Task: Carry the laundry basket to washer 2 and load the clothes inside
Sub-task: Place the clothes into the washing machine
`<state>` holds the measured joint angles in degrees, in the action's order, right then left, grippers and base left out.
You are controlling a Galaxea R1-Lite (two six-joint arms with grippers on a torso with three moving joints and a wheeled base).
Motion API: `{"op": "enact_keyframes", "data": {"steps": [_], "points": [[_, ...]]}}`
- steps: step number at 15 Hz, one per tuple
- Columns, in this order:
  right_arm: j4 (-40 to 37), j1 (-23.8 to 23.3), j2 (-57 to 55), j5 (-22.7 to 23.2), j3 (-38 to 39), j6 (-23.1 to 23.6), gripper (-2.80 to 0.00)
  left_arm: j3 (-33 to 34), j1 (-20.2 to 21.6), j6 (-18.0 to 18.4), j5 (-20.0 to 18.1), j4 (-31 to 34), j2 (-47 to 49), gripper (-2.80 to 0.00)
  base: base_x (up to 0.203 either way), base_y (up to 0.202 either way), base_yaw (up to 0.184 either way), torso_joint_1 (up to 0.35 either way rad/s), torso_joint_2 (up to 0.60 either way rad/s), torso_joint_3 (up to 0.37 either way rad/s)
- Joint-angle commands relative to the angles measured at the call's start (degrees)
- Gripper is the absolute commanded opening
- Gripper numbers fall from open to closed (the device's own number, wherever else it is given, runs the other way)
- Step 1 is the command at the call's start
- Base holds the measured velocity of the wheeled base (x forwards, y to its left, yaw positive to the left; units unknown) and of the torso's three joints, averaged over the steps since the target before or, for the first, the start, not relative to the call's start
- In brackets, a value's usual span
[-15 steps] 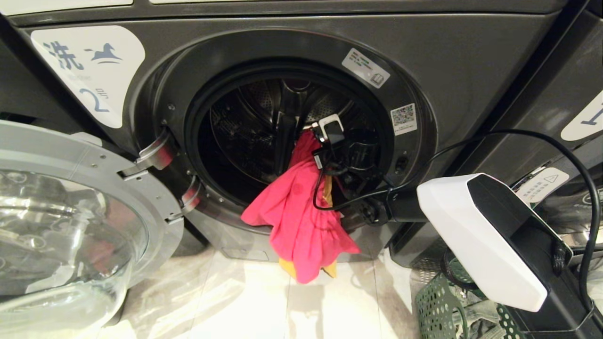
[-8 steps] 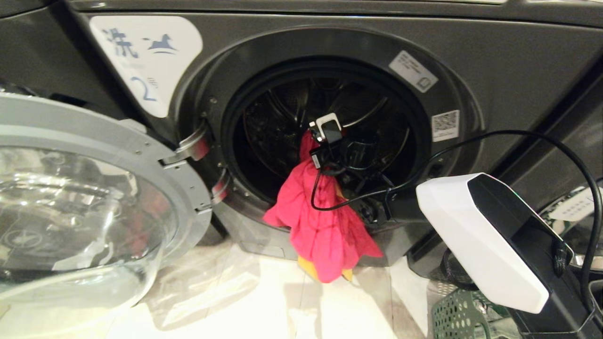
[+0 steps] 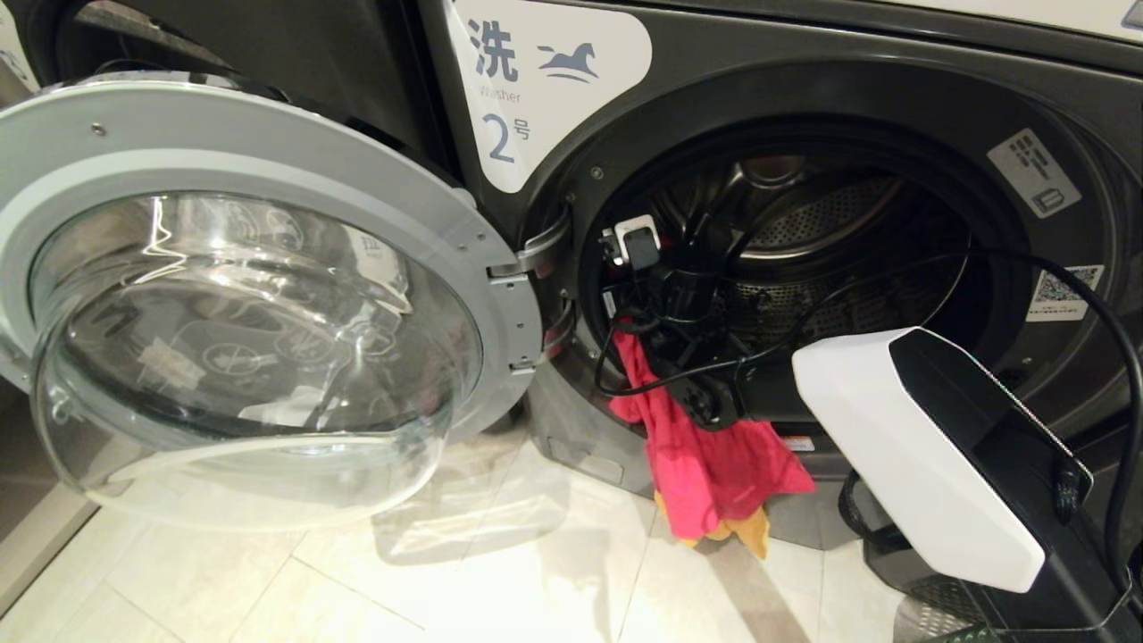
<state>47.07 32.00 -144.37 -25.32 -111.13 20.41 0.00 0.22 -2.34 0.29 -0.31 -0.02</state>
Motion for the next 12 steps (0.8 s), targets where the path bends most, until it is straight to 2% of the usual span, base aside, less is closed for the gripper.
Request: {"op": "enact_keyframes", "data": {"steps": [1,2,7,12], "points": [[-0.1,-0.2,0.0,-1.8,0.1,-0.8,-2.8,0.0,0.0,0.0,0.0,0.0,0.0,-2.8,0.0,0.0,0.0,0.0,0.0,0.0],[-0.6,-0.5,0.0,-4.1,0.1,-1.5,-2.8,0.0,0.0,0.0,0.0,0.0,0.0,-2.8,0.0,0.0,0.0,0.0,0.0,0.0],[-1.1,-1.9,0.3,-8.7,0.0,-1.9,-2.8,0.0,0.0,0.0,0.1,0.0,0.0,-2.8,0.0,0.0,0.0,0.0,0.0,0.0],[-7.5,-8.2,-0.2,-8.8,-1.1,-5.3,-2.8,0.0,0.0,0.0,0.1,0.0,0.0,-2.8,0.0,0.0,0.0,0.0,0.0,0.0]]}}
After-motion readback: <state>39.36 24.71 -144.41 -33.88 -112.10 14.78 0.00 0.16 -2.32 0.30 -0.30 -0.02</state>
